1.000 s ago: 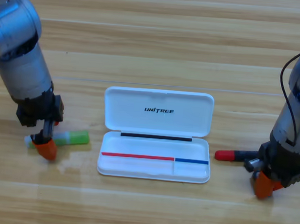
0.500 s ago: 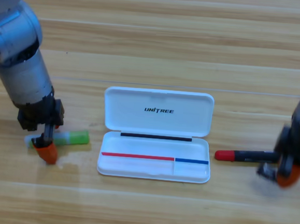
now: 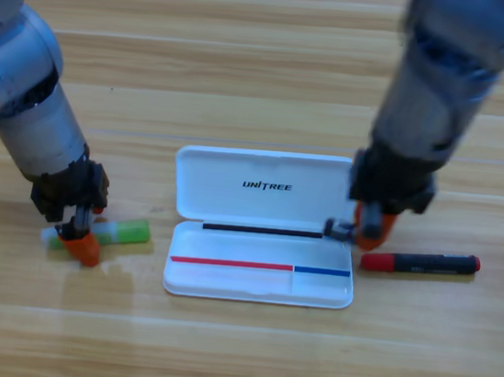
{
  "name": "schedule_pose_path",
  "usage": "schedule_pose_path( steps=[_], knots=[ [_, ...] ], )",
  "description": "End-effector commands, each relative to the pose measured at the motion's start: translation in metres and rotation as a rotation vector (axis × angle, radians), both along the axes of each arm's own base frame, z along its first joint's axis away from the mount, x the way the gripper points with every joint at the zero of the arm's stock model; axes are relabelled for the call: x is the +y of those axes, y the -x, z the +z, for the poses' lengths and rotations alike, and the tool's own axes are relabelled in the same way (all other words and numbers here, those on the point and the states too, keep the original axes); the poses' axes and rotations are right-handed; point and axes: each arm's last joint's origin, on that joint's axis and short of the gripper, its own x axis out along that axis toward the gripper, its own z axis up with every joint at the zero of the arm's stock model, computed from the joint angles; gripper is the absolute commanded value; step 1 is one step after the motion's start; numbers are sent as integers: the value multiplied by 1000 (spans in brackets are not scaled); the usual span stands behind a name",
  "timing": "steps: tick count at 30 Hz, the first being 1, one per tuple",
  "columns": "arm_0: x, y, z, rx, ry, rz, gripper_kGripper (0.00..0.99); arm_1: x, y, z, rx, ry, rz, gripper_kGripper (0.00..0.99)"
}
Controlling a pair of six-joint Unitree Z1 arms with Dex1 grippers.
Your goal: Clean up eraser and pencils
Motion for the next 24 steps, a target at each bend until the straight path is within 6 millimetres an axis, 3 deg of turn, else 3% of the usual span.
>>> schedule_pose_path(
  steps=[1,3,4,5,12,18,24],
  knots=[
    [21,-10,-28,60,-46,11,518,32,4,-45,62,103,83,0],
    [22,-11,-29,61,-50,-12,287,33,3,-48,65,108,88,0],
    [20,-13,-29,56,-51,-31,92,34,3,-48,65,108,88,0],
    [20,-14,-28,53,-54,-43,0,34,3,-49,66,109,88,0],
    [24,-9,-10,6,-57,-41,0,39,-1,-63,83,129,87,0],
    [31,10,42,-56,-42,-51,0,39,-1,-69,96,147,87,0],
    [21,48,89,-112,-6,-111,0,40,-2,-69,96,147,85,0]
  ],
)
